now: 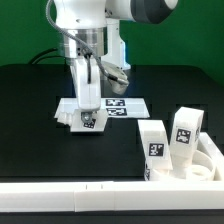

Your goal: Assemble stool

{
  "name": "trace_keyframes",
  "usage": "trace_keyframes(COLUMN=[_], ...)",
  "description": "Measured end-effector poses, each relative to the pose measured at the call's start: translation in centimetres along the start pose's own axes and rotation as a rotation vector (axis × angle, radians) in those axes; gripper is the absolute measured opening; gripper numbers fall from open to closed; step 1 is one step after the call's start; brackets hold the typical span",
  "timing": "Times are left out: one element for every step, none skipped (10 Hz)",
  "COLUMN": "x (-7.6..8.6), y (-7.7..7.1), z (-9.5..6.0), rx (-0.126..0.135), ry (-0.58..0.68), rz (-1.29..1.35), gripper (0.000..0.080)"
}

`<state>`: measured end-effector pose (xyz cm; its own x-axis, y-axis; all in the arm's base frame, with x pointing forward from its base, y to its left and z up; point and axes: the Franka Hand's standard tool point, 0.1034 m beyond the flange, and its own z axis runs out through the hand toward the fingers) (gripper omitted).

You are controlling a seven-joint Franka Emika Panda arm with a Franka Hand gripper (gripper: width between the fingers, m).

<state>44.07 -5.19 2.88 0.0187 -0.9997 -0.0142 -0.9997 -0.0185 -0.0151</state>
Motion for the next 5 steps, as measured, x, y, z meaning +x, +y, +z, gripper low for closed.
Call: trace_keyframes(x=[0.2,-0.6,-1.2,-1.9,-1.8], y=[0.4,0.9,1.0,1.2,1.1], z=[0.1,0.2,0.4,0.8,0.7], rx=[-0.015,-0.046,-0.043,-0.047,-0.045], ry=[-0.004,-0.012,0.004,0.009,0.008], rz=[0.167,0.408,0.634,0.777,0.774], gripper=[0.0331,0.0331,0.0331,0.0331,0.0331])
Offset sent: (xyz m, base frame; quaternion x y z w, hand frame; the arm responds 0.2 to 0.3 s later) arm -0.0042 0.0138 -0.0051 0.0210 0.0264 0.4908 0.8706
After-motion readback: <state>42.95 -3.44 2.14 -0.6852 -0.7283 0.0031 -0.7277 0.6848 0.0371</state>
